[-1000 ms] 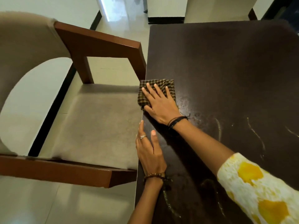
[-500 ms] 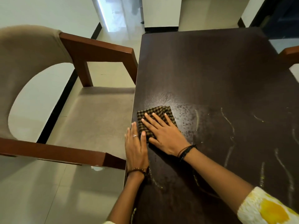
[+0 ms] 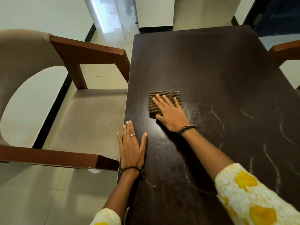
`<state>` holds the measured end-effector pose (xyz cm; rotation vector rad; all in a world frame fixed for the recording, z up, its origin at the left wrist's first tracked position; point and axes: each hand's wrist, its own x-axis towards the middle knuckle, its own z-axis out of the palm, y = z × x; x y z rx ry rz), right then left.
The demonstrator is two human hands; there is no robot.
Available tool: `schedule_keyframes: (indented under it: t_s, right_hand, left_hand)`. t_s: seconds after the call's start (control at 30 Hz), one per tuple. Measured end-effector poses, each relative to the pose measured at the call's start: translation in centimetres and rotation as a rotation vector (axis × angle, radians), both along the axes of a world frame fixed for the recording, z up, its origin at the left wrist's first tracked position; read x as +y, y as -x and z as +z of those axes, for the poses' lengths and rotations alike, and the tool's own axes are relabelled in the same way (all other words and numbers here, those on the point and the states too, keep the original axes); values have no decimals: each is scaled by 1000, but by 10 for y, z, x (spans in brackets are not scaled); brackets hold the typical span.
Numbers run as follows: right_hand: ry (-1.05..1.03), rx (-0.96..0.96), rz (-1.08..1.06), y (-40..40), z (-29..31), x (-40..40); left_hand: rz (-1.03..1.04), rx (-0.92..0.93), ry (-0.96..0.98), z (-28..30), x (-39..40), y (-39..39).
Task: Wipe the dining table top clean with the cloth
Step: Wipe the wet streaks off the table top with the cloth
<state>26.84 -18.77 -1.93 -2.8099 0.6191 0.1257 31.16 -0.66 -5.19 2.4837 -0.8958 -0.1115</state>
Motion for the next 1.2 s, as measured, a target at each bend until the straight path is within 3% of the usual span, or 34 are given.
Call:
schedule_keyframes:
  t_s: [0.2,0.33,0.4,0.6,0.77,1.07,1.2]
  right_hand:
    - [-22,52,-367,86,5,-79]
    - [-11,61,-543,77,5,-75]
    - [8,72,-516,57,4,-55]
    - [-29,28,-178,-1,4,38]
    - [-40,22,7,18,2,42]
    - [-59,119,-343,132,13,-62]
    - [-85,123,-474,126,16,-57]
  left_hand:
    - [-23,-103,-109,-2,-2,0]
    - [-15,-95,-124,-3,-4,-1]
    - [-19,-103,-116,-3,-3,-1]
    - [-39,-65,-93,-2,-2,-3]
    - [-26,-43,-91,-1,-2,-4]
    - [-31,-56,-139,5,-3,-3]
    - [-20,-50,-161,7,-3,-3]
